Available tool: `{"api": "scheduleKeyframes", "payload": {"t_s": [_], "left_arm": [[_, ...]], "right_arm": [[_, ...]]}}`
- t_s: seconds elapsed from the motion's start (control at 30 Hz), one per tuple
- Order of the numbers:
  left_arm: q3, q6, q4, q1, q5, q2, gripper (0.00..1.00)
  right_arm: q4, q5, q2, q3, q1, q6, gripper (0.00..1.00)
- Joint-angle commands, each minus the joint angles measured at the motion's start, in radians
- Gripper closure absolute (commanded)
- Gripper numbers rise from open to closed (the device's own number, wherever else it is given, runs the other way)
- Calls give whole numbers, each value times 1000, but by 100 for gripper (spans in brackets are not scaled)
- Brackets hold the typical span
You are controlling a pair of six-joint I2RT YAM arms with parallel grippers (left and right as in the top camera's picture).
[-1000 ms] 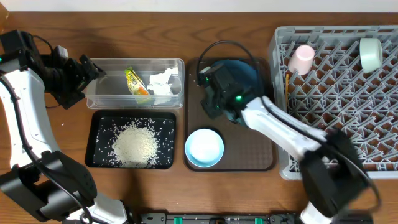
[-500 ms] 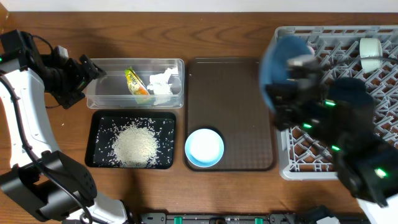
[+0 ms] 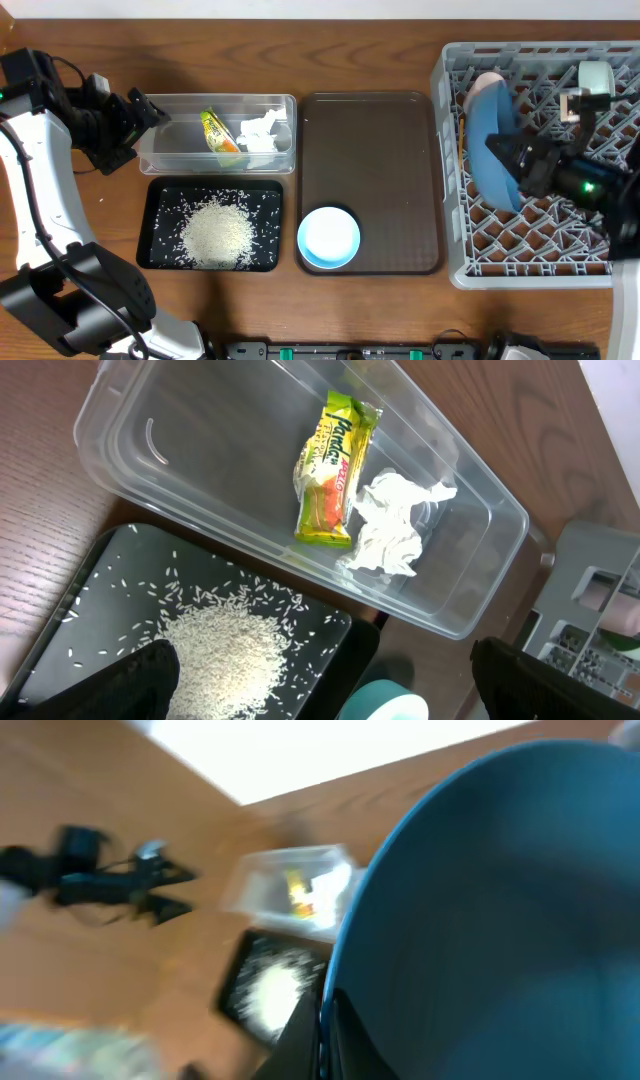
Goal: Sort waste into correct bins and load items into the dishwasher rack
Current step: 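Lift the teal plate with the right gripper and carry it to the rack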
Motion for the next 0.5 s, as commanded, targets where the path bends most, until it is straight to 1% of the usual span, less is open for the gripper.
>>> {"api": "scheduleKeyframes", "payload": {"t_s": [0.0, 0.23, 0.37, 0.47], "left_arm": [[23, 6, -4, 3, 1, -16, 4], [23, 6, -4, 3, 1, -16, 4], [23, 6, -4, 3, 1, -16, 4], [23, 6, -4, 3, 1, -16, 4]], "right_arm": [[-50, -333, 79, 2, -45, -157, 99], [-216, -345, 262, 2, -72, -399, 99], [-237, -336, 348, 1, -97, -462, 99], [-237, -325, 409, -4, -117, -474, 99]]}}
